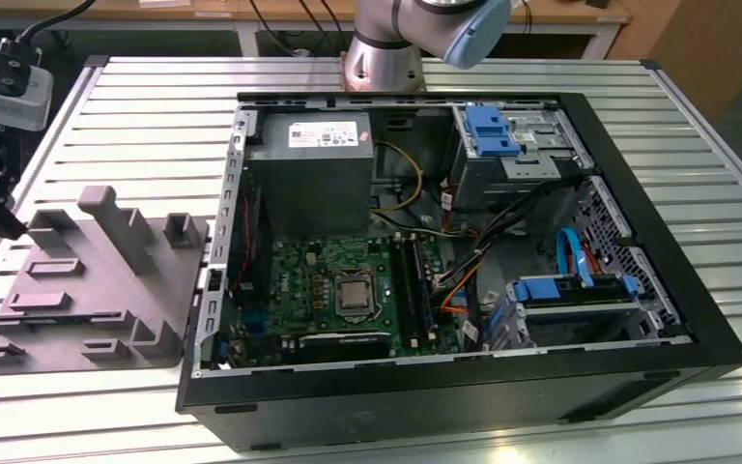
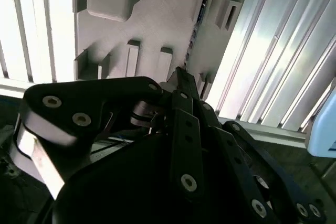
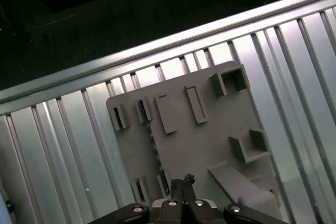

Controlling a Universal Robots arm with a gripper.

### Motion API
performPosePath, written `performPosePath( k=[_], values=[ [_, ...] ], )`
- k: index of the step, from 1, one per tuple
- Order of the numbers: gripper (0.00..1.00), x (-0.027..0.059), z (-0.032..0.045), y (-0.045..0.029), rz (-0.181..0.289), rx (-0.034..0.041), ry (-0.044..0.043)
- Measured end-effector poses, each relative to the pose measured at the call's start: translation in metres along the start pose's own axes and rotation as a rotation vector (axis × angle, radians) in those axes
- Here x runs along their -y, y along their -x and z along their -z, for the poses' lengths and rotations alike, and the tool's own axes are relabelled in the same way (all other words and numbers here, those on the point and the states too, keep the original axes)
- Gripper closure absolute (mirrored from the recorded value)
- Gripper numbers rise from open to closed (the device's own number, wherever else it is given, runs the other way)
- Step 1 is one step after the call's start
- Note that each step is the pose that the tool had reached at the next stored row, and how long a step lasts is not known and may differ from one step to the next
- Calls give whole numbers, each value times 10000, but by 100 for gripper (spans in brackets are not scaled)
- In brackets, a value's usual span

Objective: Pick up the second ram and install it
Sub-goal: 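Pick up the second ram and move it above second insertion slot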

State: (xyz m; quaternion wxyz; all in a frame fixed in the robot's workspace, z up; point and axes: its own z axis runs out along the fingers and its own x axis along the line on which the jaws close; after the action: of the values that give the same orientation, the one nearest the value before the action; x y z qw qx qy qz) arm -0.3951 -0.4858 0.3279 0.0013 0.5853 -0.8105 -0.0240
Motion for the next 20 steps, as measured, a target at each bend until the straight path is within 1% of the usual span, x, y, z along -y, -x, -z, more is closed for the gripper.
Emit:
performPosePath(
  k=[12, 15, 20],
  values=[
    [90, 2, -71, -2, 2130, -85, 54],
    [90, -20, -106, -12, 2327, -95, 61],
    [90, -70, -179, -54, 2402, -98, 64]
  ],
)
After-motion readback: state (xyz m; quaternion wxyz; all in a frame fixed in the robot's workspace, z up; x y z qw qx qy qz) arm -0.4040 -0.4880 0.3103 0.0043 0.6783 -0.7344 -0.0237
